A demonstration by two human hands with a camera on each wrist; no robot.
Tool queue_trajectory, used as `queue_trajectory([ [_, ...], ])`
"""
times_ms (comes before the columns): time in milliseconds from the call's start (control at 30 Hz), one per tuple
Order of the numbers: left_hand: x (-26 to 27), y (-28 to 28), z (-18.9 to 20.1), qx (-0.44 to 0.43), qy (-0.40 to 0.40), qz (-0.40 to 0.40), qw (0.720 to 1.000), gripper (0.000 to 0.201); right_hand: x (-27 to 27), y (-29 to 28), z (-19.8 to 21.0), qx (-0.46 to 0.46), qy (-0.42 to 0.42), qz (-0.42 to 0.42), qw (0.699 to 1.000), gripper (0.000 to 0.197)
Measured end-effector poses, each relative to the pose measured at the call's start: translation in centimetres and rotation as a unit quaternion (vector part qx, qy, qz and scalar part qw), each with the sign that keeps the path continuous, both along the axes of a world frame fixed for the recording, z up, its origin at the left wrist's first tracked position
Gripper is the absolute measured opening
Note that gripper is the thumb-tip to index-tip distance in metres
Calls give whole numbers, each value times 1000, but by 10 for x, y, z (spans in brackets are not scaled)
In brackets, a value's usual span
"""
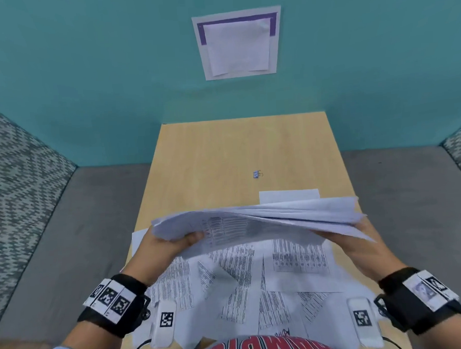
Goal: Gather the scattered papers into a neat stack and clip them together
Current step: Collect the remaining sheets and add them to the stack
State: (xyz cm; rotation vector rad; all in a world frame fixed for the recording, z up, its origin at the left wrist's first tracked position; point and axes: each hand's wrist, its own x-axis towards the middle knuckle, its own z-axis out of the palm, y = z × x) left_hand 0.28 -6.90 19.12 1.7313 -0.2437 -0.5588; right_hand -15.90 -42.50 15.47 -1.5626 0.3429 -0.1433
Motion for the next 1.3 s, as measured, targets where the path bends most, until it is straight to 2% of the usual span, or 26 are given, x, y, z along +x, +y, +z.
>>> queue_trajectory([
  [133,-1,2,-49,127,-51,-64,988,12,-7,4,-41,-16,67,-38,997,28],
  [200,-6,3,-79,172,-25,-83,981,13,-11,10,-65,-78,116,-16,990,29],
  [300,-7,6,-109,200,3,-61,978,8,-10,13,-88,-146,161,-1,976,27],
  [400,0,8,-112,183,0,-4,983,13,0,11,-82,-140,149,-45,978,25],
  [500,1,9,-105,104,21,47,993,22,1,9,-66,-74,121,-71,987,26],
  [600,-1,14,-107,99,44,28,994,32,-3,7,-64,-49,122,-51,990,30],
  [667,-4,17,-111,129,36,8,991,28,-1,7,-66,-52,123,-53,990,20],
  [767,-2,18,-113,125,23,20,992,12,6,6,-64,-50,99,-66,992,9],
  [867,1,17,-107,95,21,52,994,10,7,6,-54,-62,73,-87,992,8],
  [933,2,18,-105,91,19,52,994,12,2,5,-60,-83,85,-86,989,9],
  [1067,-2,20,-106,148,-5,-10,989,8,-6,6,-73,-188,175,-26,966,18],
  [1200,-3,9,-73,148,-99,-9,984,13,4,11,-53,-357,191,-36,914,16],
  [1233,-3,5,-59,144,-147,-28,978,15,6,13,-48,-406,178,-42,895,27],
  [1300,-3,-7,-30,150,-256,-121,947,23,11,21,-32,-472,132,-22,871,55],
])
